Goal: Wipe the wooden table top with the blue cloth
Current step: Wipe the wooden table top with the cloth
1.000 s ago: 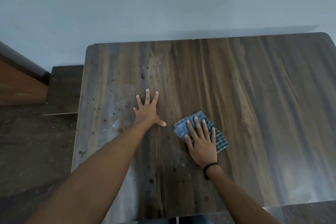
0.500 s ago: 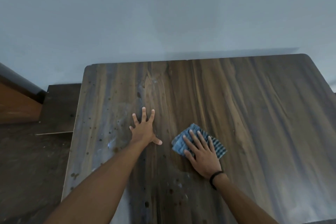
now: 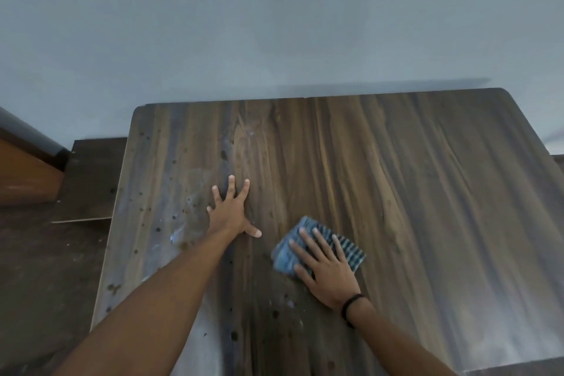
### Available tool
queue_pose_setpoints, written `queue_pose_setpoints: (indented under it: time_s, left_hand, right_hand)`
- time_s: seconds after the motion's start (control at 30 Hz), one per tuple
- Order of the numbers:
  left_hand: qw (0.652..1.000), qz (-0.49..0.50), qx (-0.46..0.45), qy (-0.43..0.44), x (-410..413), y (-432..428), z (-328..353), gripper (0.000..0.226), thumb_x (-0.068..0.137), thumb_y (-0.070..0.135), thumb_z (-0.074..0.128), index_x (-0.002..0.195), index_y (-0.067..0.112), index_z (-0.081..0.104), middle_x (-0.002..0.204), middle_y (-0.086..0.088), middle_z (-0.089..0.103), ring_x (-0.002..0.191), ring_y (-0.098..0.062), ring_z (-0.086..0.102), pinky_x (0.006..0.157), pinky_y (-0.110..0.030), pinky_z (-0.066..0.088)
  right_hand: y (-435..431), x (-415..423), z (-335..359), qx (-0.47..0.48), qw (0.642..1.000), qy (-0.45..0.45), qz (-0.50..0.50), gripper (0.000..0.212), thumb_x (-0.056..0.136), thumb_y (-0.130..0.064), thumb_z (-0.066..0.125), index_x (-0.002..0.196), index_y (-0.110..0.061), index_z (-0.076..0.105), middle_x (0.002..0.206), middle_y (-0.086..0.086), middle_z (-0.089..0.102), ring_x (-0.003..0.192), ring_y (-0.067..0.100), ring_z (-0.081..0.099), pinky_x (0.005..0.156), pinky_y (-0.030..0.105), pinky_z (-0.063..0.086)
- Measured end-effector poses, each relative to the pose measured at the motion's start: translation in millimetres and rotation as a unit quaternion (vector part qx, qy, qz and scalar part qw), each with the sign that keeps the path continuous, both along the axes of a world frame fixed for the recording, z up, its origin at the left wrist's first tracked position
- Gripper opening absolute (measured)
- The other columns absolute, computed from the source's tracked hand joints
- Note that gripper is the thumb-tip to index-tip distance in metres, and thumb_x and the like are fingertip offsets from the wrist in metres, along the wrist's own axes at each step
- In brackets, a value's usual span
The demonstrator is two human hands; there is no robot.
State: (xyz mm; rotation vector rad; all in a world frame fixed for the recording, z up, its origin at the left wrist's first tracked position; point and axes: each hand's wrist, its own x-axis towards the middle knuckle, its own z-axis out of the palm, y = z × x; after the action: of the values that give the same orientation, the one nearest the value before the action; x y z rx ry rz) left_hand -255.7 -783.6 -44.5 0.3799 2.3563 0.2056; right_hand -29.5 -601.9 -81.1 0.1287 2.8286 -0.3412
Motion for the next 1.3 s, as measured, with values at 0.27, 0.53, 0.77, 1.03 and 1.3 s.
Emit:
queue_pose_setpoints:
  time_s: [0.27,0.53,0.77,1.03,1.3]
  left_hand:
    - [1.000,0.002,0.008,0.001,-0.2,0.4,-1.4,0.147,0.059,0.044,0.096,0.159,0.040,-0.012,0.162,0.007,-0.035,0.149,-0.044,-0.024,0.113,-0.074,0.012]
    - [0.999,-0.020,0.020,0.040,29.3,-7.4,5.7,0.130,0.069,0.047,0.089,0.162,0.029,0.001,0.167,0.005,-0.021,0.151,-0.044,-0.017,0.118,-0.069,0.015]
    - [0.997,-0.006,-0.032,-0.065,81.4,-34.8,7.1,0.148,0.064,0.043,0.094,0.156,0.038,-0.023,0.156,0.007,-0.045,0.147,-0.045,-0.027,0.113,-0.074,0.014]
    - [0.999,0.005,-0.023,-0.031,94.9,-41.3,5.7,0.149,0.062,0.037,0.096,0.156,0.040,-0.020,0.159,0.008,-0.040,0.149,-0.041,-0.026,0.112,-0.075,0.017]
    - [1.000,0.010,-0.024,-0.015,101.1,-42.5,11.2,0.146,0.062,0.038,0.095,0.159,0.037,-0.014,0.164,0.006,-0.031,0.150,-0.043,-0.023,0.112,-0.075,0.020]
  right_hand:
    - [28.8,-17.7,0.7,-0.023,0.989,-0.011,-0.145,0.056,0.100,-0.066,0.016,0.151,-0.057,-0.005,0.160,-0.025,-0.018,0.151,0.008,-0.018,0.121,0.044,-0.015]
    - [16.1,70.3,-0.1,0.010,0.996,-0.003,0.084,0.056,0.103,-0.063,0.014,0.156,-0.049,0.003,0.166,-0.017,-0.003,0.154,0.014,-0.006,0.122,0.048,-0.006]
    - [-19.2,35.4,-3.6,-0.018,0.982,0.019,-0.187,0.058,0.103,-0.059,0.023,0.157,-0.047,0.005,0.163,-0.018,-0.010,0.151,0.011,-0.014,0.122,0.051,-0.010]
    - [21.4,103.3,-4.2,0.014,0.998,0.029,0.044,0.055,0.102,-0.064,0.016,0.154,-0.054,0.003,0.165,-0.019,-0.001,0.155,0.014,0.000,0.122,0.045,-0.008]
    - [-26.7,136.0,-12.6,0.011,0.994,0.058,0.090,0.057,0.104,-0.056,0.026,0.158,-0.043,0.013,0.167,-0.009,0.005,0.155,0.019,0.002,0.121,0.057,0.009]
